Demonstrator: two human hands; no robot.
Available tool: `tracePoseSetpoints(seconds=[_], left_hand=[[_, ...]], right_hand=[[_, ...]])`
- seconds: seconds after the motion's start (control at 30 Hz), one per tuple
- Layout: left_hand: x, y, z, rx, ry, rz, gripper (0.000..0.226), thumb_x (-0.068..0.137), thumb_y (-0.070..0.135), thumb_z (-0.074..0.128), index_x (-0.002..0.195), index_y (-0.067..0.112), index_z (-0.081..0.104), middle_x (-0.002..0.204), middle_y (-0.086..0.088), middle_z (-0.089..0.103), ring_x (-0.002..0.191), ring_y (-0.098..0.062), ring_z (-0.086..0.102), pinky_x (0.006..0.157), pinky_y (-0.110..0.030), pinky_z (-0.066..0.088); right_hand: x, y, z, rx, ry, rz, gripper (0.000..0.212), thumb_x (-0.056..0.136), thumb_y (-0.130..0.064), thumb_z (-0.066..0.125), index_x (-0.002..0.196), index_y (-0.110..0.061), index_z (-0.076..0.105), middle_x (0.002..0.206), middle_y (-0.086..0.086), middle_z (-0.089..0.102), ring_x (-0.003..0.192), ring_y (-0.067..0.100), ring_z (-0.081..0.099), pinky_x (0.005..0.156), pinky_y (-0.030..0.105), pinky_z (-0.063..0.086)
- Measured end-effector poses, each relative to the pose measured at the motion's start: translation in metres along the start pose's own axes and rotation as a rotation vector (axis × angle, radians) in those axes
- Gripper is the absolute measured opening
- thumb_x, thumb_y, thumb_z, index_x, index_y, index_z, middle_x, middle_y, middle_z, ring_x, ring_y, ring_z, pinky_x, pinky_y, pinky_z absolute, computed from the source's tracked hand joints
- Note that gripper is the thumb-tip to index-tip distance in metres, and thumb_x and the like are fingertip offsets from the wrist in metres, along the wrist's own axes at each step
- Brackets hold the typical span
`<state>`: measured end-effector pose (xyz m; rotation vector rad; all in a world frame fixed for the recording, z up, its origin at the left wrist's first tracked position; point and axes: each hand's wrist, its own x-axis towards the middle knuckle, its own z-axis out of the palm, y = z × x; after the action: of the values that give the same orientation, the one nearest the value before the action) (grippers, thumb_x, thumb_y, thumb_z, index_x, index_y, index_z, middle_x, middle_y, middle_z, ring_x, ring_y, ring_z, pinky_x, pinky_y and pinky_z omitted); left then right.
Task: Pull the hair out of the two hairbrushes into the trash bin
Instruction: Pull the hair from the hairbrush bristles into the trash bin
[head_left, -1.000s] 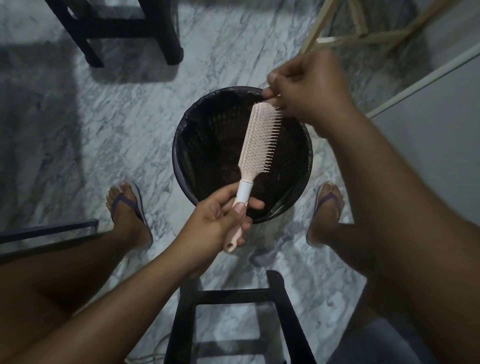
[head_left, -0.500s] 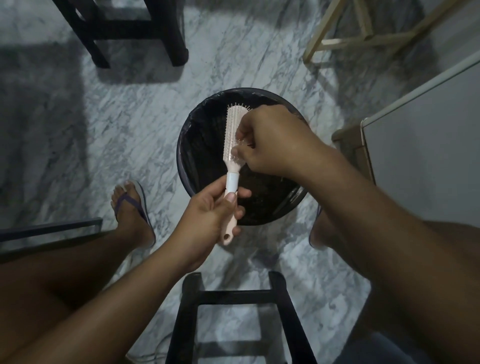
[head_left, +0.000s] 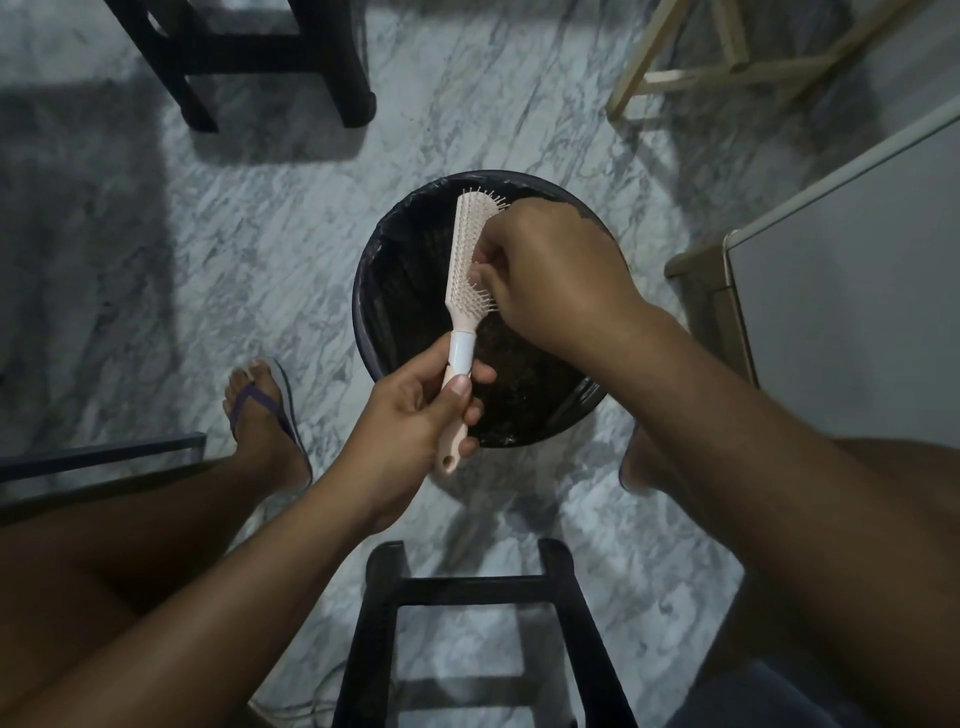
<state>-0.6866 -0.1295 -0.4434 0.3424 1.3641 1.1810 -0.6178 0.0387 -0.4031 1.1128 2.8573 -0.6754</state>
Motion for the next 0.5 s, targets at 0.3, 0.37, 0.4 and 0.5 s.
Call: tracePoseSetpoints(seconds=[0.3,0.37,0.4,0.5], left_hand=[[0.0,0.002,0.007,-0.312,-0.057,-0.082,0.041,0.097,0.013,0.051,0.138,0.016,0.055,0.106,-0.002,0.067,0.071,-0.011,0.051,0.053,-0.026,0.044],[-0.001,0.002,0.008,-0.296,-0.062,-0.078,0.043,0.094,0.015,0.054,0.137,0.016,0.056,0.107,-0.002,0.068,0.071,-0.01,0.052,0.054,-0.026,0.045],[-0.002,0.002,0.008,-0.291,-0.065,-0.077,0.044,0.094,0.016,0.054,0.137,0.017,0.056,0.108,-0.002,0.068,0.071,-0.01,0.052,0.054,-0.026,0.045],[-0.002,0.003,0.008,-0.284,-0.068,-0.077,0.044,0.095,0.015,0.053,0.139,0.017,0.055,0.108,-0.003,0.068,0.071,-0.011,0.052,0.054,-0.027,0.045]], right_hand=[[0.015,0.014,-0.016,0.451,0.266,0.205,0.02,0.095,-0.026,0.056,0.091,-0.014,0.071,0.083,-0.001,0.071,0.076,0.019,0.071,0.077,0.039,0.057],[0.021,0.024,-0.034,0.439,0.36,0.226,0.03,0.099,-0.032,0.052,0.086,-0.012,0.071,0.08,0.001,0.071,0.072,0.016,0.069,0.074,0.036,0.056],[0.022,0.027,-0.037,0.424,0.37,0.223,0.039,0.1,-0.036,0.051,0.08,-0.009,0.07,0.075,0.004,0.07,0.067,0.016,0.066,0.071,0.035,0.054],[0.012,0.021,-0.028,0.425,0.202,0.198,0.053,0.088,-0.059,0.062,0.083,-0.006,0.066,0.075,0.008,0.065,0.061,0.016,0.057,0.062,0.031,0.046]])
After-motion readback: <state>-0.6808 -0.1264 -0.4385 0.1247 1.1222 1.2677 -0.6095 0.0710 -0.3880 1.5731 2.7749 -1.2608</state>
